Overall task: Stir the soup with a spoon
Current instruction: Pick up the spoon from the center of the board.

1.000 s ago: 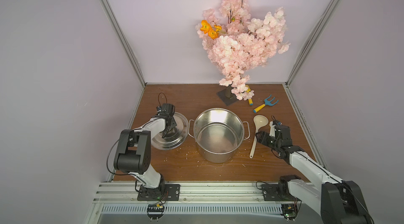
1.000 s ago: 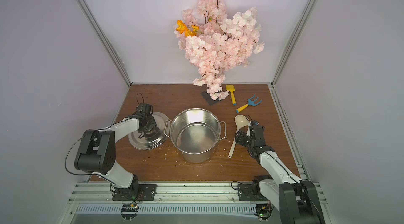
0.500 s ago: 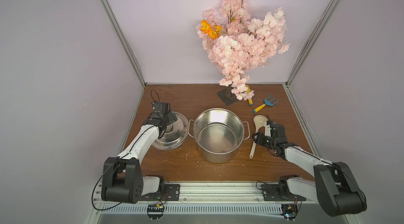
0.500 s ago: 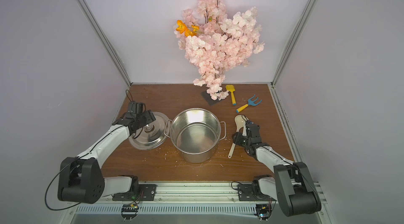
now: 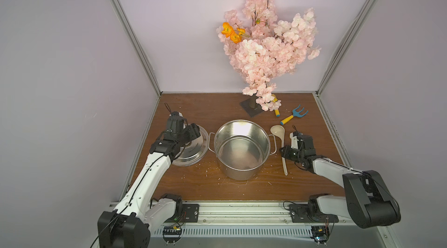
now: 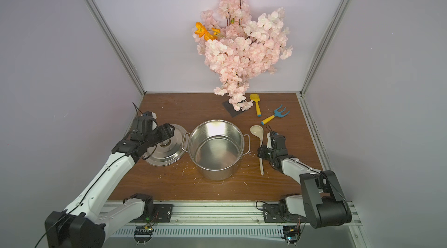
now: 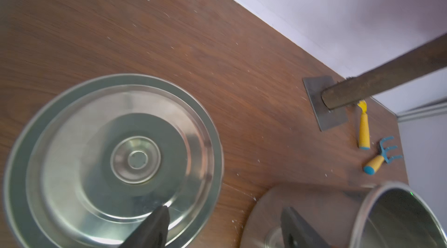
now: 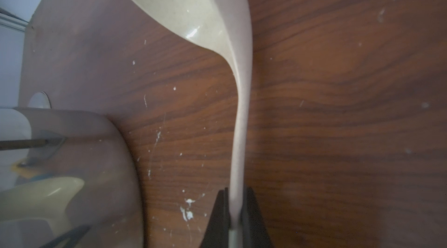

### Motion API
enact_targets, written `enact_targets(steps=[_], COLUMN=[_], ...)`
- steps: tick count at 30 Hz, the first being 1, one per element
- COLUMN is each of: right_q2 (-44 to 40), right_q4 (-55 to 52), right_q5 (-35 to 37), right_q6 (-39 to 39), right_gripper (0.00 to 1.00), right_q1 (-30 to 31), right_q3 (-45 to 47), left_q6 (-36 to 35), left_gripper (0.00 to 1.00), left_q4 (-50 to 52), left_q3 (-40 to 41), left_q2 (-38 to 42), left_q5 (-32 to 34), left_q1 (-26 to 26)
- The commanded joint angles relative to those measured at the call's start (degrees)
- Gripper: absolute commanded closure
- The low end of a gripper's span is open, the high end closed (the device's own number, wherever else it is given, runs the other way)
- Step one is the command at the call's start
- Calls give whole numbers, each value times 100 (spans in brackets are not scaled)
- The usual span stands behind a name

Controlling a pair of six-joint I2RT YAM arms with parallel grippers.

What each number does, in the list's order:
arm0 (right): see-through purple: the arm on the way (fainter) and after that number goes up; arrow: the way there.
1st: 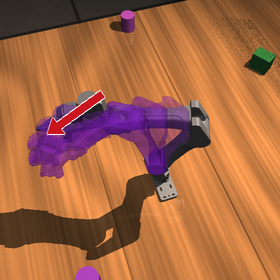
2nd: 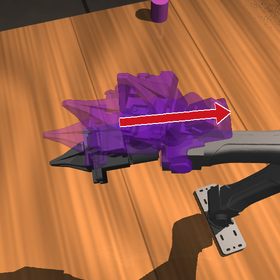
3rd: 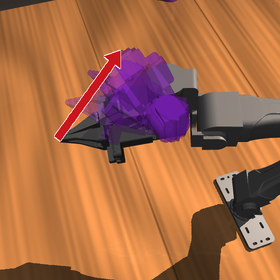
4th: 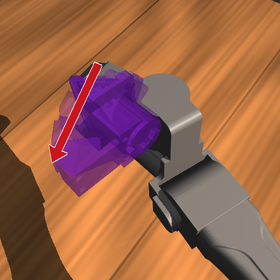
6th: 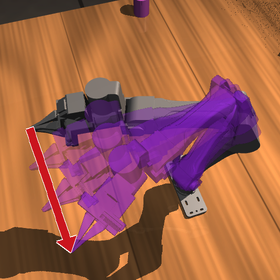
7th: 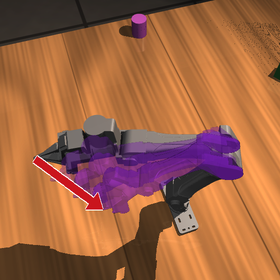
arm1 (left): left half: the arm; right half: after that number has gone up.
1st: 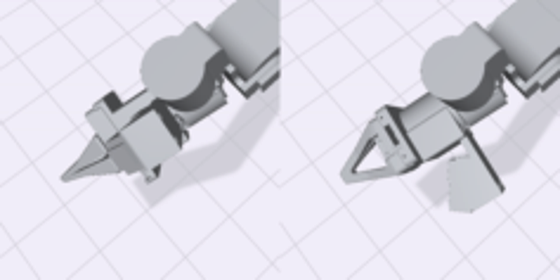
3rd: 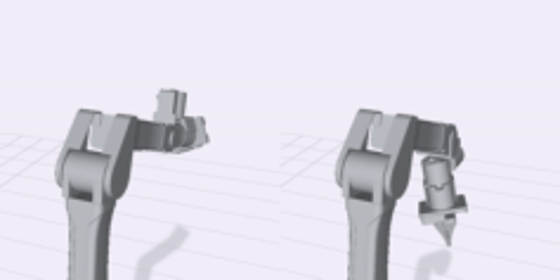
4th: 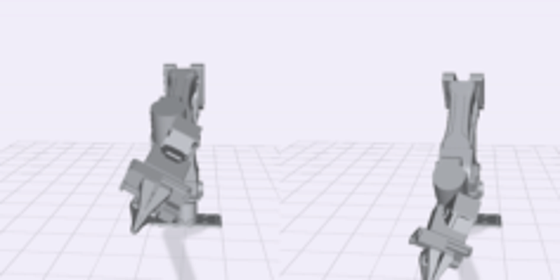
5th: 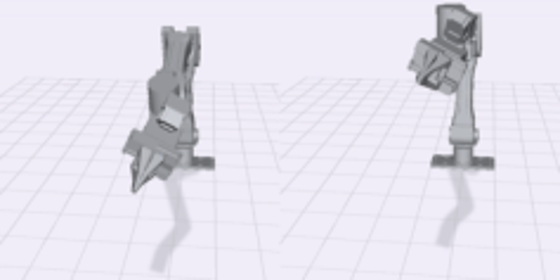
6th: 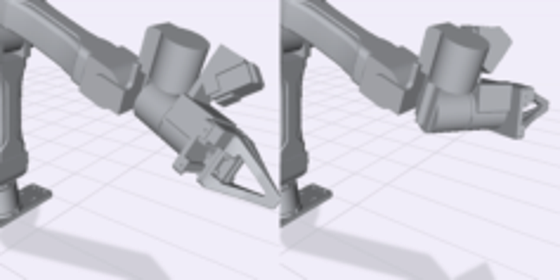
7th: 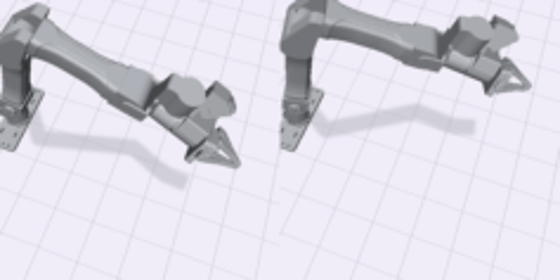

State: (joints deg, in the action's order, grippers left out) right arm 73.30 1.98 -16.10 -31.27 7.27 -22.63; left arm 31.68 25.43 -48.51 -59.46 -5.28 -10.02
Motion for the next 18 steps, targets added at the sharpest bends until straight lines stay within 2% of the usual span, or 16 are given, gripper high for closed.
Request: enact_targets(steps=[1, 6, 9, 14, 18], right_q2=[-541, -1826, -2468, -2871, -3332], right_q4=[-460, -1191, -1562, -1499, -614], right_q5=[164, 413, 240, -1041, -2026], right_q6=[15, -80, -177, -535, -1429], right_gripper=[100, 100, 100, 100, 100], right_q1=[12, -65, -109, -112, -103], right_q3=[-140, -557, -1010, -1644, -1572], left_q6=[143, 352, 375, 393, 362], left_gripper=[27, 28, 29, 29, 29], left_q4=[193, 247, 401, 511, 491], left_q3=[-285, -772, -1287, -2024, -2331], left_q2=[121, 297, 247, 48, -201], left_q5=[-315, -481, -439, -790, -1099], left_q1=[-340, -771, -1109, -1666, -2355])
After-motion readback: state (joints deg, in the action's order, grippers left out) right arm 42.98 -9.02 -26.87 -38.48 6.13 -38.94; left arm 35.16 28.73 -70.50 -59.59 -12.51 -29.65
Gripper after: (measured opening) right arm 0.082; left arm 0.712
